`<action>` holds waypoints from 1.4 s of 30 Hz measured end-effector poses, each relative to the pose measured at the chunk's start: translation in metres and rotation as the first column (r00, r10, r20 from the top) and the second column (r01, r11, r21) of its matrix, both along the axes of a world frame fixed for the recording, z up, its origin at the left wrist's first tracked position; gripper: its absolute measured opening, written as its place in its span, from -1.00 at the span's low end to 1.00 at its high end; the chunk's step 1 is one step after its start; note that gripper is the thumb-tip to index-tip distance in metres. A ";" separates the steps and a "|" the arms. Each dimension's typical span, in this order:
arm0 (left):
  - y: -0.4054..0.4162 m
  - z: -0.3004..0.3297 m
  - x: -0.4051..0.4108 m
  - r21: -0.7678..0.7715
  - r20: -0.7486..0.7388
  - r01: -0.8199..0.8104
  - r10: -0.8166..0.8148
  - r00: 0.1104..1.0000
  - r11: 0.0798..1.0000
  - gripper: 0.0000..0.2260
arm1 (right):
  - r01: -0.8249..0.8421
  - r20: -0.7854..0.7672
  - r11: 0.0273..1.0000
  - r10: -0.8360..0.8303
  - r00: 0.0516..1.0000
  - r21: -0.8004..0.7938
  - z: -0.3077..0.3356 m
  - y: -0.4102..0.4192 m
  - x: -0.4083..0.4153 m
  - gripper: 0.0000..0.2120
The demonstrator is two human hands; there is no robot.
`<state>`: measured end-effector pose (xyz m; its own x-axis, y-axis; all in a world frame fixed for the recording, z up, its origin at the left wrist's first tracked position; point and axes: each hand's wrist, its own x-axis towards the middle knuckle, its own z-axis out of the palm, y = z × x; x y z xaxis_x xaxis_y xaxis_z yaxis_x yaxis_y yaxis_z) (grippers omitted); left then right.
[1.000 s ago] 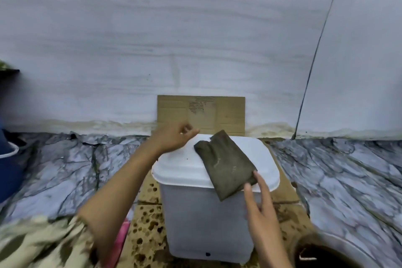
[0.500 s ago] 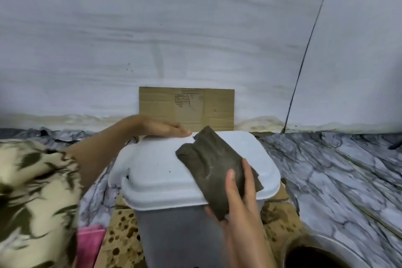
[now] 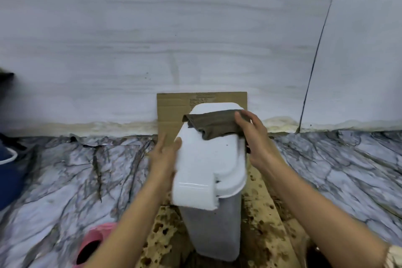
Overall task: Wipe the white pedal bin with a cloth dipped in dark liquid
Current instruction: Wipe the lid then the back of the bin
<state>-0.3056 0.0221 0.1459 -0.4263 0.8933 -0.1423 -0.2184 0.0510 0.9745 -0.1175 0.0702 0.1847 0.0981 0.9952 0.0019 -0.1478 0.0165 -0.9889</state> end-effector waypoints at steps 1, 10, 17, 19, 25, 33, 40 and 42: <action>-0.004 -0.007 0.013 -0.009 0.028 -0.044 0.044 0.999 0.999 -0.50 | -0.033 0.011 0.999 0.033 0.999 -0.013 -0.001 0.005 0.001 -0.65; 0.013 -0.023 0.038 -0.180 -0.262 -0.055 0.006 0.965 0.982 -0.58 | 0.035 0.832 0.999 -0.030 0.553 0.013 -0.044 0.049 0.003 -0.46; 0.012 -0.037 0.044 -0.186 -0.429 -0.106 0.016 0.903 0.977 -0.58 | -0.427 0.983 0.899 0.156 0.096 -0.101 -0.046 0.052 -0.005 -0.48; 0.010 -0.036 0.046 -0.196 -0.481 -0.129 0.020 0.876 0.972 -0.60 | -0.403 0.983 0.914 0.103 0.153 -0.033 -0.051 0.030 0.002 -0.51; 0.011 -0.037 0.051 -0.194 -0.497 -0.135 0.021 0.867 0.972 -0.54 | -0.371 0.924 0.912 -0.019 0.383 0.172 -0.075 -0.066 0.021 -0.54; 0.010 -0.034 0.055 -0.177 -0.517 -0.150 0.038 0.855 0.973 -0.52 | -0.303 0.915 0.943 0.239 0.324 -0.140 -0.038 0.030 0.008 -0.48; 0.012 -0.038 0.045 -0.157 -0.478 -0.172 0.077 0.875 0.973 -0.51 | -0.220 0.836 0.975 0.085 0.541 0.043 -0.046 0.006 0.004 -0.59; 0.012 -0.038 0.047 -0.145 -0.464 -0.164 0.079 0.882 0.976 -0.52 | -0.131 0.804 0.972 -0.080 0.590 0.193 -0.057 -0.031 0.011 -0.65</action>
<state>-0.2588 0.0338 0.1081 -0.5853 0.8089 -0.0558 0.2294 0.2312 0.9455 -0.1064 0.0393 0.1277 -0.0741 0.9593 0.2724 0.6989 0.2448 -0.6720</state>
